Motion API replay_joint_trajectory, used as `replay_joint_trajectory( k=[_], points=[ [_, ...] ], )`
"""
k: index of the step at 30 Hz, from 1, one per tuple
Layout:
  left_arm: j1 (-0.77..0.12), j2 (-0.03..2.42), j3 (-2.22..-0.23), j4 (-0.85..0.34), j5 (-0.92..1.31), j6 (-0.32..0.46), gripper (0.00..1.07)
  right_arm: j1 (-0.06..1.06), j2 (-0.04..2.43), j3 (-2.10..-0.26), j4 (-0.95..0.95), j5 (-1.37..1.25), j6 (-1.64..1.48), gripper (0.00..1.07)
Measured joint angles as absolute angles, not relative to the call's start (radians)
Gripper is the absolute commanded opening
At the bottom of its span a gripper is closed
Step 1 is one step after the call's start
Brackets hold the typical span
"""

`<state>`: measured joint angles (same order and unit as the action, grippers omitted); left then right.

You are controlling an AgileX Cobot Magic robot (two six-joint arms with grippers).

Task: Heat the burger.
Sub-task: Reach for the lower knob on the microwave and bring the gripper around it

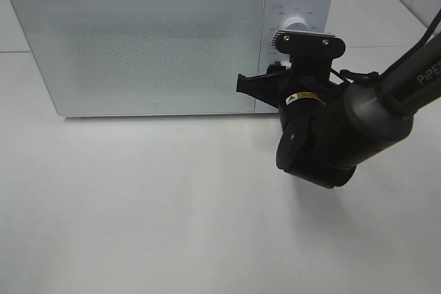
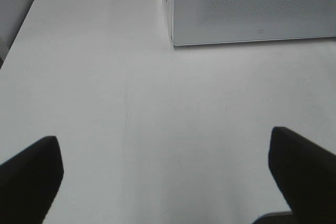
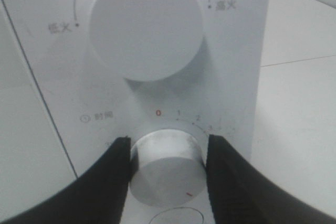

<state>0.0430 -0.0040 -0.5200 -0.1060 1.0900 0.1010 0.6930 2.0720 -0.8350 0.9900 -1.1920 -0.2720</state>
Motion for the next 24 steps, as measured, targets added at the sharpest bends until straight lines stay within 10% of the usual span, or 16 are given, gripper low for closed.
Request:
replay_joint_trajectory(
  k=[24],
  points=[
    [0.043, -0.004, -0.52, -0.106, 1.09, 0.101, 1.0, 0.679, 2.073, -0.814, 0.92, -1.212, 0.279, 0.08]
  ],
)
